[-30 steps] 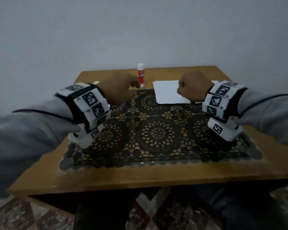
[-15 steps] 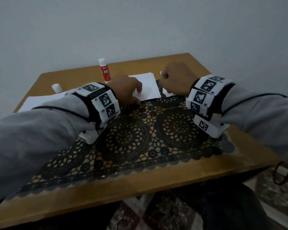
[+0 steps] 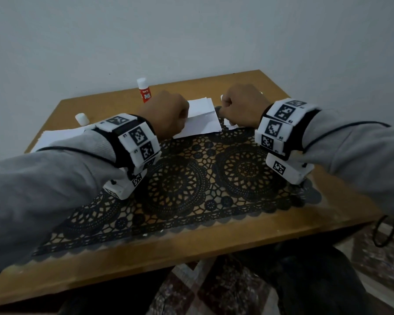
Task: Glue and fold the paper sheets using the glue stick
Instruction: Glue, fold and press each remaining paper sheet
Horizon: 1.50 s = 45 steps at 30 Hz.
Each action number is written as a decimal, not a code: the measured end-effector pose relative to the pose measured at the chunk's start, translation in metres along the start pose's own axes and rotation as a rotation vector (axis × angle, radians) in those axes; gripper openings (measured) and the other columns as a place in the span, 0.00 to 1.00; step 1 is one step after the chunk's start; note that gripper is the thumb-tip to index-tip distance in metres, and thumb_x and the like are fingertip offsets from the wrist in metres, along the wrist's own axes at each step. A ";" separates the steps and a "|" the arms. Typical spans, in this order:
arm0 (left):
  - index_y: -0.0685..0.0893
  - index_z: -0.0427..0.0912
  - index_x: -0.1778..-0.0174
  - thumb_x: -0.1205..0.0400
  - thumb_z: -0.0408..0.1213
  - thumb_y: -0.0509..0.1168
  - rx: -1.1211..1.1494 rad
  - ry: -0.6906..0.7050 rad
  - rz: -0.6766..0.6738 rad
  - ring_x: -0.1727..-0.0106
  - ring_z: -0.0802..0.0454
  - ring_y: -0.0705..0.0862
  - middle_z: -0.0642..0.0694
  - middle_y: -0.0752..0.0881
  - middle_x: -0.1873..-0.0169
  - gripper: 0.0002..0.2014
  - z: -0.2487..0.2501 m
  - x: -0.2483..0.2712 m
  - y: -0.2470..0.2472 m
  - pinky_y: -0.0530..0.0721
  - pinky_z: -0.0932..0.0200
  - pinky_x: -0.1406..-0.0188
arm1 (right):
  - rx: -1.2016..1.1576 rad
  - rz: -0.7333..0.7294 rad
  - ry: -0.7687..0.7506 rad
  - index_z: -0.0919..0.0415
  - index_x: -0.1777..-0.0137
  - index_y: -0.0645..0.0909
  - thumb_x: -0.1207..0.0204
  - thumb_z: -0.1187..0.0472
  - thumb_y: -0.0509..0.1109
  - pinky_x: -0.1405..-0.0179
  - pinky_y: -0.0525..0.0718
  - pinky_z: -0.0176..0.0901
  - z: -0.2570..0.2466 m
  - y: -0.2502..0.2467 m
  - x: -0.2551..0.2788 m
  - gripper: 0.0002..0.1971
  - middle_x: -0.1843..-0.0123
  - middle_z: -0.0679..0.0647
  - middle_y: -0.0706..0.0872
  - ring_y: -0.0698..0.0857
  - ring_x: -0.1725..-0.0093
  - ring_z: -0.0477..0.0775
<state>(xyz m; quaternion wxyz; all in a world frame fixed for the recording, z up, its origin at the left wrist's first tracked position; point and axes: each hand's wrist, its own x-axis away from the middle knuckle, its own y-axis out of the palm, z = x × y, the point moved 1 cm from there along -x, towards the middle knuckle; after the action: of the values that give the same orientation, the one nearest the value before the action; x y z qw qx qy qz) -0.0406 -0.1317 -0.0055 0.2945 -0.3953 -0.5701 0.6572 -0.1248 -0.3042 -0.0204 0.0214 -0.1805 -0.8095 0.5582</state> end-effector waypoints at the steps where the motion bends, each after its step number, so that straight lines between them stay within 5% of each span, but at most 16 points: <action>1: 0.84 0.39 0.60 0.21 0.29 0.63 0.009 -0.008 0.013 0.59 0.46 0.81 0.44 0.85 0.60 0.05 -0.002 0.002 -0.002 0.80 0.52 0.58 | 0.010 -0.004 -0.018 0.66 0.69 0.82 0.24 0.63 0.67 0.60 0.82 0.44 -0.001 0.000 0.001 0.13 0.61 0.64 0.90 0.86 0.60 0.58; 5: 0.83 0.36 0.61 0.23 0.27 0.63 0.048 -0.033 0.104 0.62 0.48 0.77 0.47 0.81 0.65 0.05 -0.010 0.013 -0.012 0.76 0.55 0.61 | 0.056 -0.133 -0.130 0.58 0.47 0.90 0.21 0.63 0.67 0.55 0.71 0.36 -0.010 -0.001 0.009 0.10 0.58 0.46 0.84 0.79 0.54 0.47; 12: 0.83 0.39 0.65 0.27 0.24 0.66 0.122 0.040 0.152 0.63 0.52 0.78 0.49 0.84 0.65 0.06 -0.019 0.064 -0.026 0.71 0.63 0.64 | 0.121 -0.211 -0.144 0.53 0.42 0.89 0.21 0.68 0.62 0.49 0.68 0.35 -0.011 0.000 0.013 0.17 0.34 0.51 0.83 0.79 0.44 0.50; 17: 0.83 0.46 0.67 0.31 0.18 0.66 0.180 0.040 -0.022 0.51 0.48 0.82 0.46 0.85 0.54 0.16 -0.046 0.112 -0.025 0.81 0.49 0.48 | 0.107 -0.175 -0.117 0.58 0.47 0.89 0.22 0.69 0.62 0.52 0.70 0.38 -0.007 0.001 0.011 0.14 0.41 0.54 0.85 0.79 0.48 0.50; 22: 0.84 0.49 0.64 0.25 0.20 0.64 0.157 -0.044 -0.113 0.59 0.58 0.78 0.53 0.84 0.57 0.16 -0.067 0.134 -0.020 0.73 0.73 0.58 | 0.115 -0.169 -0.111 0.57 0.50 0.88 0.22 0.67 0.64 0.50 0.69 0.39 -0.005 0.002 0.009 0.11 0.44 0.51 0.81 0.75 0.50 0.47; 25: 0.86 0.45 0.63 0.25 0.20 0.63 0.121 -0.079 -0.109 0.61 0.60 0.77 0.52 0.84 0.59 0.15 -0.070 0.134 -0.018 0.71 0.77 0.63 | 0.106 -0.172 -0.115 0.56 0.51 0.87 0.22 0.66 0.65 0.50 0.71 0.39 -0.004 0.004 0.007 0.10 0.42 0.52 0.83 0.77 0.50 0.49; 31: 0.82 0.49 0.63 0.34 0.14 0.61 0.142 -0.032 -0.132 0.45 0.50 0.76 0.47 0.79 0.48 0.21 -0.064 0.133 -0.014 0.77 0.58 0.49 | 0.075 -0.155 -0.106 0.59 0.48 0.87 0.23 0.68 0.64 0.52 0.69 0.39 -0.007 0.001 0.010 0.11 0.54 0.46 0.83 0.80 0.49 0.52; 34: 0.85 0.49 0.51 0.29 0.22 0.64 0.168 0.023 -0.187 0.46 0.55 0.74 0.50 0.78 0.45 0.18 -0.059 0.136 -0.016 0.73 0.65 0.51 | 0.119 -0.082 -0.146 0.63 0.49 0.87 0.23 0.68 0.64 0.54 0.69 0.39 -0.012 -0.001 0.011 0.10 0.48 0.54 0.87 0.78 0.53 0.50; 37: 0.81 0.55 0.38 0.21 0.40 0.69 0.107 0.051 -0.325 0.42 0.56 0.73 0.52 0.76 0.42 0.16 -0.055 0.140 -0.012 0.73 0.64 0.44 | 0.176 -0.062 -0.182 0.66 0.48 0.86 0.22 0.67 0.65 0.54 0.69 0.40 -0.029 -0.007 0.006 0.09 0.53 0.56 0.86 0.77 0.55 0.51; 42: 0.80 0.60 0.36 0.22 0.49 0.70 0.073 0.065 -0.332 0.37 0.56 0.70 0.54 0.75 0.39 0.18 -0.057 0.139 -0.012 0.73 0.56 0.35 | -0.002 -0.001 -0.099 0.62 0.50 0.85 0.24 0.64 0.70 0.62 0.74 0.38 -0.073 -0.001 -0.026 0.06 0.65 0.43 0.79 0.80 0.59 0.51; 45: 0.81 0.59 0.36 0.22 0.49 0.71 0.084 0.075 -0.333 0.39 0.57 0.71 0.55 0.76 0.41 0.18 -0.057 0.138 -0.013 0.73 0.57 0.36 | -0.182 -0.022 -0.008 0.60 0.50 0.83 0.28 0.61 0.74 0.70 0.80 0.39 -0.096 0.020 -0.048 0.08 0.62 0.47 0.83 0.83 0.63 0.49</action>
<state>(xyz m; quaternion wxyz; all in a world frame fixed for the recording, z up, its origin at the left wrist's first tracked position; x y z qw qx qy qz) -0.0634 0.0161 -0.0202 0.4366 -0.3072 -0.5882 0.6074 -0.0521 -0.2271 0.0060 0.0075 -0.1707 -0.8590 0.4827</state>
